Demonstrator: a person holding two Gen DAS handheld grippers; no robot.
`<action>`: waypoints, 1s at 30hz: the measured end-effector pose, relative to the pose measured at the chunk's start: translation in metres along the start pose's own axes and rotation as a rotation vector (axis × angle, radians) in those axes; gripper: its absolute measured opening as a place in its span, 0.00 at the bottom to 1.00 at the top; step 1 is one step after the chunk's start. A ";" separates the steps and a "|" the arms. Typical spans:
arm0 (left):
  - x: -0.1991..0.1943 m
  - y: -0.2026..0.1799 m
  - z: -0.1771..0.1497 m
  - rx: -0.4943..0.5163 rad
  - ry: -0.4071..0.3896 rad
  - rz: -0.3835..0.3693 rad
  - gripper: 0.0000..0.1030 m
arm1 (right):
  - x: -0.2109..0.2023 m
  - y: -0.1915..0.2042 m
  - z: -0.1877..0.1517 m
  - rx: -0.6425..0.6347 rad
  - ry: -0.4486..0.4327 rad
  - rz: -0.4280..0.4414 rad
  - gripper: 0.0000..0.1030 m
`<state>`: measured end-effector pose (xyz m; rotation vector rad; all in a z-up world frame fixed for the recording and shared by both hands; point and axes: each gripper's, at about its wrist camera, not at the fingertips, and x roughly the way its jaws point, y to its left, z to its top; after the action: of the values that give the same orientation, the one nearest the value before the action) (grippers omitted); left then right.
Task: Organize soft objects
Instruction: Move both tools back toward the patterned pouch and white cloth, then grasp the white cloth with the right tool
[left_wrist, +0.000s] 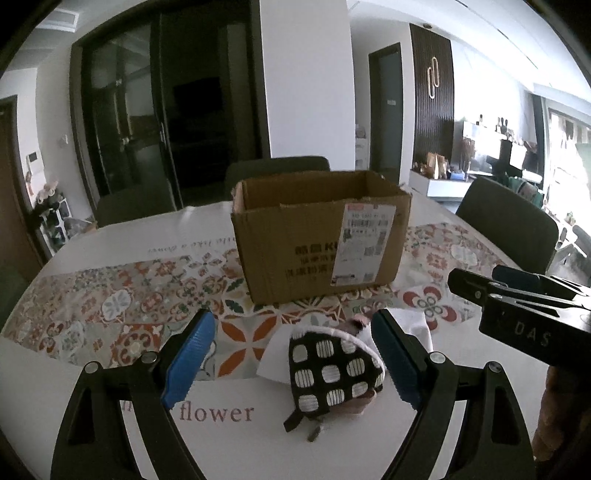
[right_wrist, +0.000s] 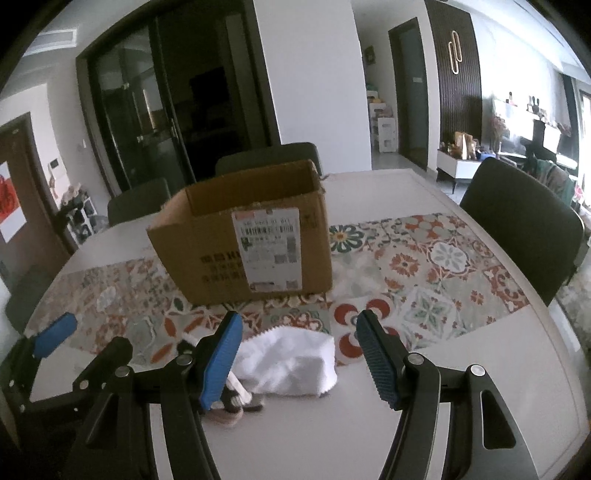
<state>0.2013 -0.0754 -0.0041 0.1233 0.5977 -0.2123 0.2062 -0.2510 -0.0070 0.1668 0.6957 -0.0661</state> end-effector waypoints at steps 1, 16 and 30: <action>0.001 -0.001 -0.002 0.002 0.004 -0.002 0.84 | 0.002 -0.001 -0.003 -0.001 0.008 0.001 0.64; 0.026 -0.010 -0.039 0.015 0.080 -0.026 0.84 | 0.035 -0.012 -0.039 0.009 0.112 0.035 0.64; 0.051 -0.027 -0.056 0.028 0.123 -0.029 0.84 | 0.066 -0.028 -0.049 0.032 0.144 0.077 0.63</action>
<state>0.2056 -0.0996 -0.0799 0.1557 0.7198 -0.2426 0.2226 -0.2705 -0.0900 0.2305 0.8318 0.0082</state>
